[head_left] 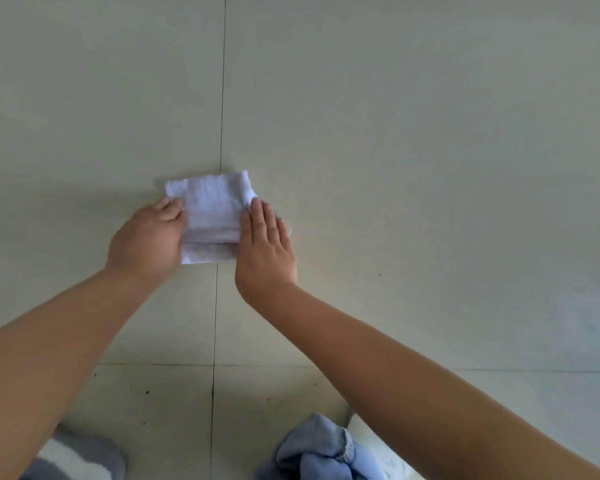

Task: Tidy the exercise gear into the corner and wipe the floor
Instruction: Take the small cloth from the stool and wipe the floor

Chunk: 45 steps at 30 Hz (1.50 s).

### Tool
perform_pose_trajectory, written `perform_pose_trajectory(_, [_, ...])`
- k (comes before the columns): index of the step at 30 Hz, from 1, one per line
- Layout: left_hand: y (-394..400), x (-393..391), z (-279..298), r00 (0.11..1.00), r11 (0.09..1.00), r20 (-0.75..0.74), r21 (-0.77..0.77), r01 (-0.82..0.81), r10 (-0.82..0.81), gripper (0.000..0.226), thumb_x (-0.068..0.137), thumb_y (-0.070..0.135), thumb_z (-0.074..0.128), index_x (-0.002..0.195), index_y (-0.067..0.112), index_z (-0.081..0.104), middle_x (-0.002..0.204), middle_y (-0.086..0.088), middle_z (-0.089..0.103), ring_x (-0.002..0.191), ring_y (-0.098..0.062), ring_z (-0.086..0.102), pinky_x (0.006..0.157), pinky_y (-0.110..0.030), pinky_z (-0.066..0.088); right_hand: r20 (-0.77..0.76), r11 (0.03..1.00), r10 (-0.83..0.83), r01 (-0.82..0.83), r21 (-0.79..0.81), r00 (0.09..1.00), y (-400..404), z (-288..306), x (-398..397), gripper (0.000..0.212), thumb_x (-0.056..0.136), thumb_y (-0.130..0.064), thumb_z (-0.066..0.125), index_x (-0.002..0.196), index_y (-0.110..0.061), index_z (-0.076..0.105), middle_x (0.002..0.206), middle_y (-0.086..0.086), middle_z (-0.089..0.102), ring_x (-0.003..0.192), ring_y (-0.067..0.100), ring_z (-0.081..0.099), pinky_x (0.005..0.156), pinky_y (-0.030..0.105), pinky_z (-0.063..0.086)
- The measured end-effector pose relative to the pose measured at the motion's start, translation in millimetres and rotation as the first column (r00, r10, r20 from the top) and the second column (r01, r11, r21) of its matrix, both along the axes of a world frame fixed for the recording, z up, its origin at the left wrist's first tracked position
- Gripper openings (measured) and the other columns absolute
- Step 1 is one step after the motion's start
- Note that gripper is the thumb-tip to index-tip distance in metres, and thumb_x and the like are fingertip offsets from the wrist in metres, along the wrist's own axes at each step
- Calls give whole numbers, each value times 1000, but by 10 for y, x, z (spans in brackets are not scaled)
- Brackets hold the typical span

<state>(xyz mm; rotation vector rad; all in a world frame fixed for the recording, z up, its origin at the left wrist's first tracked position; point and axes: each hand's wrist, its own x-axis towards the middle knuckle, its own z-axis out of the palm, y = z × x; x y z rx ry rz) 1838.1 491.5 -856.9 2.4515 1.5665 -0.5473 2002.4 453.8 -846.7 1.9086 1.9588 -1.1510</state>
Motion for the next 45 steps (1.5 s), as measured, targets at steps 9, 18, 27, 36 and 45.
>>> perform_pose_trajectory(9, [-927,1701,342,973,912,139,-345,221,-183,48,85,4,33,121,-14,58,132,-24,56,129,-24,52,107,-27,39,299,894,-253,341,-291,920,-1249,350,1261,59,102,-28,16,148,-5,-13,156,9,-22,147,22,-15,119,32,-7])
perform_pose_trajectory(18, [35,2460,189,933,921,23,-154,357,-358,47,101,9,24,146,-7,23,158,-18,9,147,-31,6,120,-38,6,320,873,-468,488,22,824,-238,76,1895,60,101,-26,25,149,-3,-3,158,13,-12,147,26,-8,119,35,-2])
perform_pose_trajectory(27, [498,773,258,936,943,-138,-131,306,-323,43,88,8,42,125,-11,54,132,-25,53,127,-34,49,104,-38,40,99,973,-229,223,64,968,183,-71,440,60,101,-27,23,149,-6,-7,157,11,-18,147,24,-14,117,33,-13])
perform_pose_trajectory(36, [-729,925,246,858,813,10,-314,490,-513,73,78,11,3,136,-16,37,145,-34,31,137,-43,33,111,-42,33,238,975,-204,219,-39,950,-1251,-58,740,66,83,-37,-1,139,-2,-10,147,16,-18,143,30,-8,111,34,-7])
perform_pose_trajectory(45, [19,2314,105,947,927,45,-191,322,-319,53,103,18,21,149,-6,9,158,-21,-2,148,-33,-4,120,-40,3,323,907,-416,412,82,850,-139,-68,1887,58,101,-16,28,147,3,-1,156,21,-8,146,34,-6,119,36,-1])
